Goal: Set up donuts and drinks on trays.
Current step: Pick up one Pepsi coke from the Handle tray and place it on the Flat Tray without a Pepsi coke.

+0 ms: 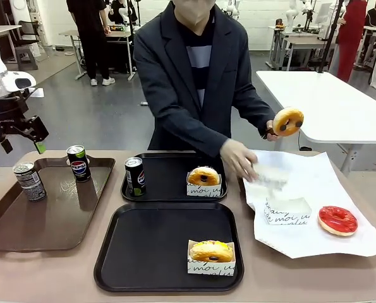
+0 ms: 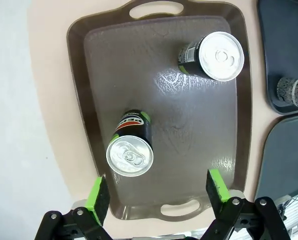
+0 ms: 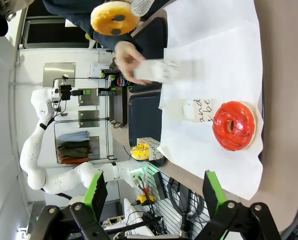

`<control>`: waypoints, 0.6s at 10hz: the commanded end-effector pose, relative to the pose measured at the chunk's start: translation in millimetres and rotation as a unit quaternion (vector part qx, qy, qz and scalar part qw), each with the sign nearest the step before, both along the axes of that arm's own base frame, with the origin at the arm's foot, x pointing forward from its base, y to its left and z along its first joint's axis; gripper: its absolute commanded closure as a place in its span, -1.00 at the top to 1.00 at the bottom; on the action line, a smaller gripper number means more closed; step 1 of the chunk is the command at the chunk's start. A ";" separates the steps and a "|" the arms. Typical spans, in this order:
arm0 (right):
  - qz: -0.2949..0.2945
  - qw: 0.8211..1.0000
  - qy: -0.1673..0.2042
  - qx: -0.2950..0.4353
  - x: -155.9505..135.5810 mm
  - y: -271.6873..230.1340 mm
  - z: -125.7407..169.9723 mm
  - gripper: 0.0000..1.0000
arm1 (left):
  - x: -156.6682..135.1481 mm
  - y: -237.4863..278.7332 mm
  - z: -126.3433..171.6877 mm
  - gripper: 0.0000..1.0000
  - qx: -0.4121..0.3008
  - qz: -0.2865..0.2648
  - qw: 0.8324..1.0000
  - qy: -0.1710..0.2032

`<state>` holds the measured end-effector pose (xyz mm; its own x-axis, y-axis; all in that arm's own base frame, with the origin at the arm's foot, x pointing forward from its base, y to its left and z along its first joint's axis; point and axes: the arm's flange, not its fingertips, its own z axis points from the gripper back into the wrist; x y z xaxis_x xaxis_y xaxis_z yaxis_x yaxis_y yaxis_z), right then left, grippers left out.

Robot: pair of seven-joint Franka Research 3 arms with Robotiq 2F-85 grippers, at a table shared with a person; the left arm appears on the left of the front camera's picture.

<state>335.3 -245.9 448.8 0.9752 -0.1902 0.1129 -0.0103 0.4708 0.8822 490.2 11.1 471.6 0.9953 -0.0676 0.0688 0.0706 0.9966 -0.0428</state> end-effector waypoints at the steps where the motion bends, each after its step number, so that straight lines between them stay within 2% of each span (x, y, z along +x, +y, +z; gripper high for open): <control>1: 0.001 1.000 -0.001 0.003 -0.9 0.0 0.9 1.00 | 2.1 10.0 0.9 1.00 -0.001 0.009 1.000 0.002; 6: 0.001 1.000 -0.001 0.003 -0.9 0.0 0.9 1.00 | 0.7 8.5 -0.6 1.00 -0.001 0.008 1.000 0.001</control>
<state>335.3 -245.9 448.8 0.9752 -0.1902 0.1129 -0.0103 0.4709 0.8822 490.9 19.3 471.0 0.9964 -0.0514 0.0677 0.0545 0.9975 -0.0449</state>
